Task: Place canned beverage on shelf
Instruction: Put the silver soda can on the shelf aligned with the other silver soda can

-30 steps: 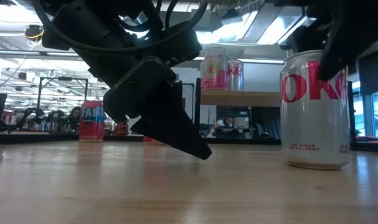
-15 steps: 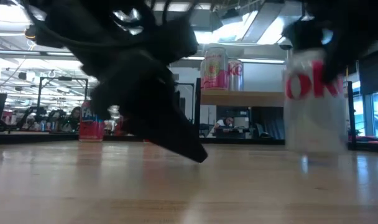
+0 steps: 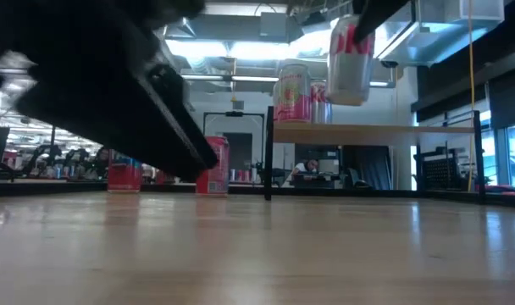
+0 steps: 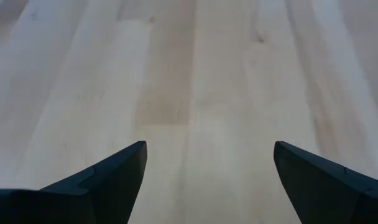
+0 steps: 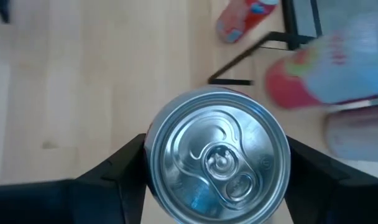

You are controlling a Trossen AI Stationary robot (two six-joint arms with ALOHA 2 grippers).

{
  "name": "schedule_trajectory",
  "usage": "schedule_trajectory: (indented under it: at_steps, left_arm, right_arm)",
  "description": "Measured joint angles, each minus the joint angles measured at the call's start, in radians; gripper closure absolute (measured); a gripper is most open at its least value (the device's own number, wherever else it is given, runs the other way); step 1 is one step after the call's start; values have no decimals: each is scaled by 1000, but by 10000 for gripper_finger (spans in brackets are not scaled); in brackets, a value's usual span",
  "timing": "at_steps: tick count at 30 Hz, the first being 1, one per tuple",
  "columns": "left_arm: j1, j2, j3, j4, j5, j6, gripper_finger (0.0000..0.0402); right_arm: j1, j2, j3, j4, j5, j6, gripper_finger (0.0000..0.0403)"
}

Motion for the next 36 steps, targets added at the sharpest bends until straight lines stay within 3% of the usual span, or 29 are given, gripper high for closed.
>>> schedule_trajectory:
  at_steps: [9,16,20,31,36]
  left_arm:
    - [-36,-41,0,-62,-18,-62,56]
    - [-12,-53,0,-79,-21,-61,56]
    - [9,-52,0,-79,-19,-56,56]
    - [57,-52,0,-77,-10,-34,56]
    - [70,-52,0,-76,-8,-27,56]
  right_arm:
    - [-396,7,44,22,-291,-247,143]
    - [-588,24,44,59,-386,-325,143]
    - [-636,50,44,60,-488,-354,143]
    - [-640,107,47,139,-485,-383,142]
    - [-639,109,46,138,-449,-386,42]
